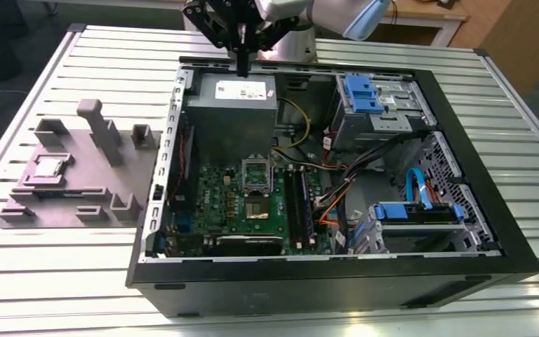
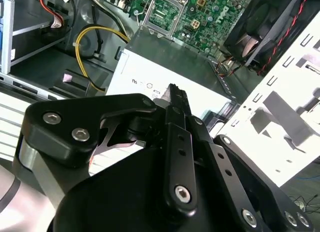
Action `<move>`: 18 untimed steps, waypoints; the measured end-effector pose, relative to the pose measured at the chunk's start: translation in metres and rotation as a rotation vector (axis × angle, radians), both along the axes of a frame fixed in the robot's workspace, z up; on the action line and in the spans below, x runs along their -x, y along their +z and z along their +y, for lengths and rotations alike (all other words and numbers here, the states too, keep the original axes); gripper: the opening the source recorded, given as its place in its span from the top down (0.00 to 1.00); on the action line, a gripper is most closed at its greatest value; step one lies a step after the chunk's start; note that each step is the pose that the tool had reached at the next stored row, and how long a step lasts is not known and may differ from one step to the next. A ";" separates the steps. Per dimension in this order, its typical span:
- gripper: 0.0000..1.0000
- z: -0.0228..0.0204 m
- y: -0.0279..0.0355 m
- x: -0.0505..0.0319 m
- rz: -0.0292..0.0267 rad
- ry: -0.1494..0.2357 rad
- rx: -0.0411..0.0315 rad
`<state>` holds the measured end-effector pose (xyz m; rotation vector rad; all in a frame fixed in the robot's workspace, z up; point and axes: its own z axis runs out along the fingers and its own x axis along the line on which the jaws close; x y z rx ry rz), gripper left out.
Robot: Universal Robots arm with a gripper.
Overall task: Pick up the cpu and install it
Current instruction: 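Reach for the cpu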
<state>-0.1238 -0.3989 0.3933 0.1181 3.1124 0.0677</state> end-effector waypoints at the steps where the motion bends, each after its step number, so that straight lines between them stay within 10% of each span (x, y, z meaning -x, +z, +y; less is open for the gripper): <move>1: 0.90 0.0000 0.0000 0.0005 0.0000 0.000 0.0000; 18: 0.90 0.0000 0.0000 0.0056 0.0001 0.000 0.0001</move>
